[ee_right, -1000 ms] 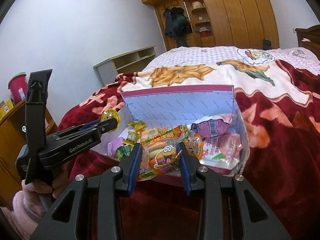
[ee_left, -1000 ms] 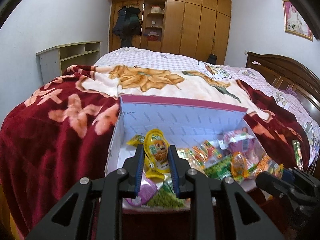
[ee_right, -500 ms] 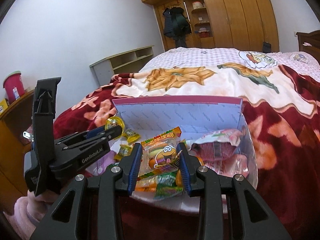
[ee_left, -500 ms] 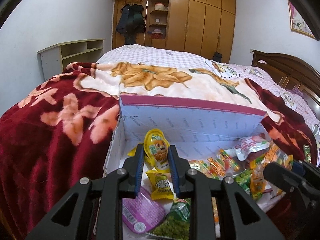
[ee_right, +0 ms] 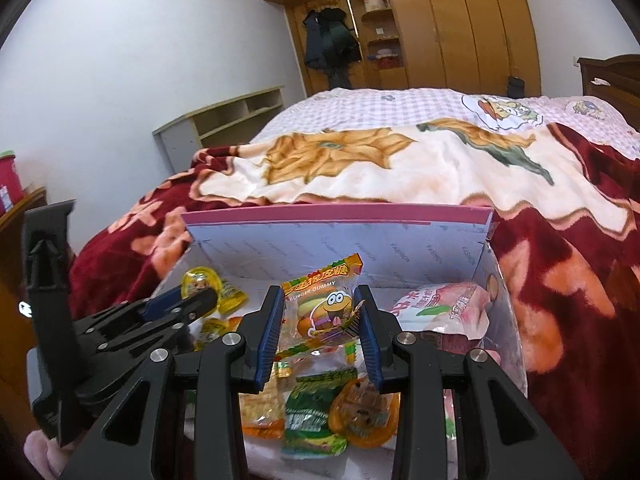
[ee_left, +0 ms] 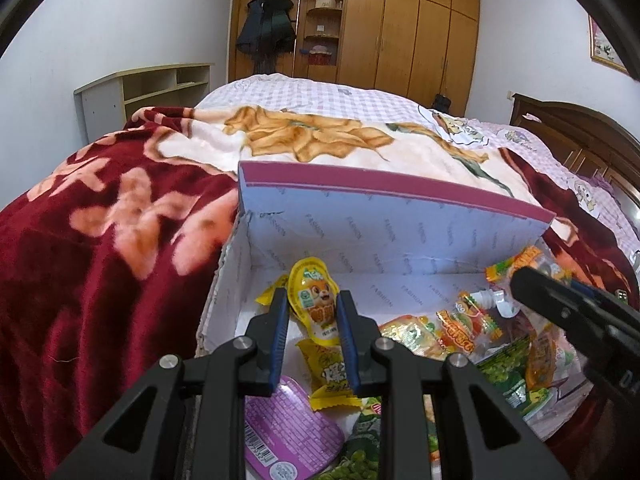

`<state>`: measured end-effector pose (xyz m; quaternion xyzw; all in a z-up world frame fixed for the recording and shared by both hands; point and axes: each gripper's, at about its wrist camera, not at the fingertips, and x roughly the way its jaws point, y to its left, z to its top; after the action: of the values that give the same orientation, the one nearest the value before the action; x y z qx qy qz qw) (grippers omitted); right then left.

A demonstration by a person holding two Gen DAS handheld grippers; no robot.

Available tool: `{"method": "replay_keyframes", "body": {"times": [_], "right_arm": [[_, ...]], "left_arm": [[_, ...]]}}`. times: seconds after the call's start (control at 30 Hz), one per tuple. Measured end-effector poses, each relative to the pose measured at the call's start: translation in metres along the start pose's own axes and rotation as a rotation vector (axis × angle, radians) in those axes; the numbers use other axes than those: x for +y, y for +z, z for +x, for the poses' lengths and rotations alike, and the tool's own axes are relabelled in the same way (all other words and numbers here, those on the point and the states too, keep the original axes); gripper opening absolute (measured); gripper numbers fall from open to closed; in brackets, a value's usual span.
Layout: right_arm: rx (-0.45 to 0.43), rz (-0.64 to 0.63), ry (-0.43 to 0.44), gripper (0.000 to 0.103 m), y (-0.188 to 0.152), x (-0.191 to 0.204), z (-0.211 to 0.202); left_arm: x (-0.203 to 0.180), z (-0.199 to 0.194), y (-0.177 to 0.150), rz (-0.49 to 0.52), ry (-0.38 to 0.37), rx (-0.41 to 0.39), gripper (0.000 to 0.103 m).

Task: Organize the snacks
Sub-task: 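Open both grippers to drop the yellow jelly cup and candy packet in the box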

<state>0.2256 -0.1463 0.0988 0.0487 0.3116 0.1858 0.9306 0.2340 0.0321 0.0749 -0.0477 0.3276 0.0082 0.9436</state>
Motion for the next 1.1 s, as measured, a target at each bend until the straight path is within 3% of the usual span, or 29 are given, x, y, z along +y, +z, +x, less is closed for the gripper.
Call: {"method": "replay_keyframes", "body": {"times": [0.5,0.77,0.9,1.1], "right_arm": [[0.022,0.016,-0.017,0.038,-0.002,-0.005,0.014],[-0.005,0.011,-0.004,0.048,-0.002,-0.003,0.010],[-0.022,0.011,0.001,0.049,-0.001,-0.001,0.005],[-0.043,0.022,0.013,0.049,-0.002,0.000,-0.008]], "left_arm": [[0.002,0.002,-0.001,-0.003,-0.002,0.006,0.025],[0.002,0.002,-0.001,-0.001,-0.010,0.005,0.026],[-0.003,-0.004,-0.001,0.012,-0.012,-0.004,0.039],[-0.012,-0.018,-0.002,0.038,-0.012,-0.020,0.047]]}}
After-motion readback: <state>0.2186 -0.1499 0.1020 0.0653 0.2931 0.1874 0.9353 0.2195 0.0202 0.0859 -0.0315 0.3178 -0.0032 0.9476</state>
